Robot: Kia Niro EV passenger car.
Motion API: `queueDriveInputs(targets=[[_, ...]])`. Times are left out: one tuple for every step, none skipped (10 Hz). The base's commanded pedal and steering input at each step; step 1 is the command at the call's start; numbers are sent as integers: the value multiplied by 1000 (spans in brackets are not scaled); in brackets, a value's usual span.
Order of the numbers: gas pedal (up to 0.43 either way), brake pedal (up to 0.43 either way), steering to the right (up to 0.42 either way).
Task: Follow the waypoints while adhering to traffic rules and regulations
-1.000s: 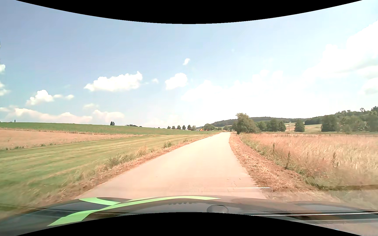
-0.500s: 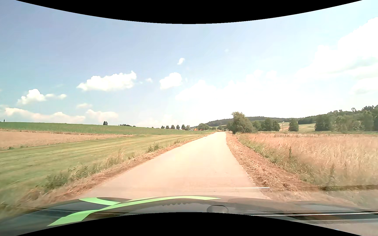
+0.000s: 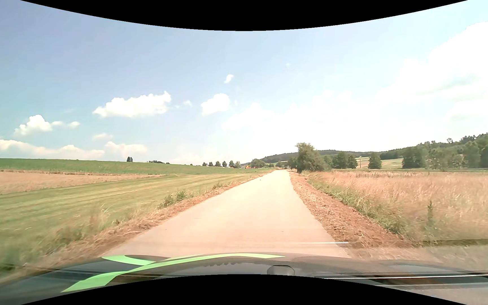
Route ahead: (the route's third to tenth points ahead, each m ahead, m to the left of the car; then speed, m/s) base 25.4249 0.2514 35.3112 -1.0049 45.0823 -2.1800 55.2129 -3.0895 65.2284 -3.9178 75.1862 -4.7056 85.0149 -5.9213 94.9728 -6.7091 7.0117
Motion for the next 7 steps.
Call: queueDriveInputs(targets=[[169, 0, 18], [169, 0, 18], [169, 0, 18], [169, 0, 18], [169, 0, 18], [169, 0, 18], [169, 0, 18]])
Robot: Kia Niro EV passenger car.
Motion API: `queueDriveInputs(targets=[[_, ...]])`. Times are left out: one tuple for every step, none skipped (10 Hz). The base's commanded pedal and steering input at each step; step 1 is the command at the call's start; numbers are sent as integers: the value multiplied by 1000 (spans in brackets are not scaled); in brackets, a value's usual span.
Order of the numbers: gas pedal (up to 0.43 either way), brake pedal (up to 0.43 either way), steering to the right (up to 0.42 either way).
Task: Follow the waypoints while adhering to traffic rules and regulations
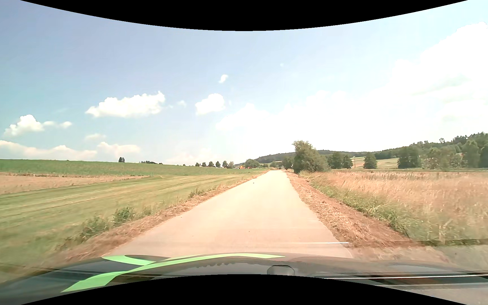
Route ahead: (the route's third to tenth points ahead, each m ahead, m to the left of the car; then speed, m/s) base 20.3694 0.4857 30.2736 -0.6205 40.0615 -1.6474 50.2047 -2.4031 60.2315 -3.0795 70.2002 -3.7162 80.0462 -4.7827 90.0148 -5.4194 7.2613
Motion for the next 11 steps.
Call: queueDriveInputs(targets=[[169, 0, 18], [169, 0, 18], [169, 0, 16], [169, 0, 15], [169, 0, 15], [169, 0, 15], [169, 0, 15], [169, 0, 15], [169, 0, 15], [169, 0, 17], [169, 0, 21]])
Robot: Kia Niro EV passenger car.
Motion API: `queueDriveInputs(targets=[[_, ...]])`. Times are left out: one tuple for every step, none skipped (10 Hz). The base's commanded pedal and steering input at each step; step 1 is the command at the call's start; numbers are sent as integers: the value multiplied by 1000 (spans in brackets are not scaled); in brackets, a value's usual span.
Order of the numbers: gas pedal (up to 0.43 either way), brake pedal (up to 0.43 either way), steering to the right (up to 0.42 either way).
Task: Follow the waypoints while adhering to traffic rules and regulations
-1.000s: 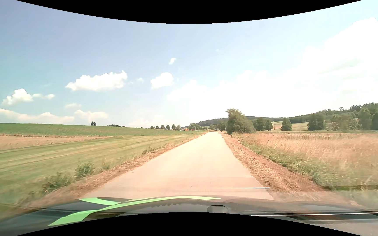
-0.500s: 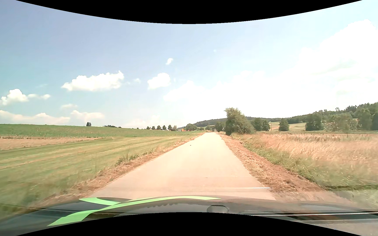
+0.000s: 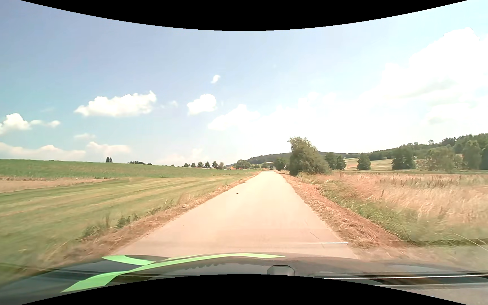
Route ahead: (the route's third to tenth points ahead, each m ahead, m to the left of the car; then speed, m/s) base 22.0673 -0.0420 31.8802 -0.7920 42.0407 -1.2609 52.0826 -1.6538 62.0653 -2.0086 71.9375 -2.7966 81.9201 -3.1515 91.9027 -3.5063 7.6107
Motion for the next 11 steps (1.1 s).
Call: queueDriveInputs(targets=[[169, 0, 21], [169, 0, 19], [169, 0, 18], [169, 0, 18], [169, 0, 18], [169, 0, 18], [169, 0, 18], [169, 0, 17], [169, 0, 17], [169, 0, 17], [169, 0, 17]])
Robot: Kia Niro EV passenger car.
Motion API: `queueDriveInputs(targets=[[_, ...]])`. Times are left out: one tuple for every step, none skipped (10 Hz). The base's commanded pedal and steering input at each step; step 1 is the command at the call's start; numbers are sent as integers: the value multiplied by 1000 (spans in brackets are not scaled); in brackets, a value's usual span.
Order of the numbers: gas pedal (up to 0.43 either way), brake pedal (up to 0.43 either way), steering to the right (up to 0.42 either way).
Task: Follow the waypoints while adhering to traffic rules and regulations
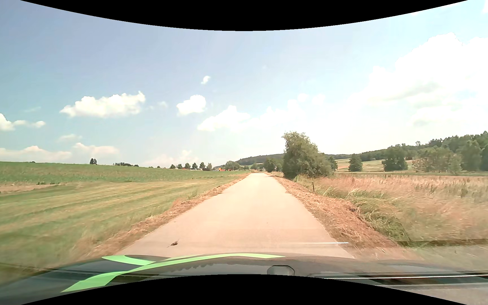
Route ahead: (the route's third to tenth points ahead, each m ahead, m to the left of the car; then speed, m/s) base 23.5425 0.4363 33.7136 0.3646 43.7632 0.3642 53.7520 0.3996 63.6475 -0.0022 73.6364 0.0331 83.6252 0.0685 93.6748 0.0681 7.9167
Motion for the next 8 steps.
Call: queueDriveInputs(targets=[[169, 0, 17], [169, 0, 16], [169, 0, 10], [169, 0, 3], [169, 0, 0], [157, 0, -2], [157, 0, -3], [157, 0, -3]])
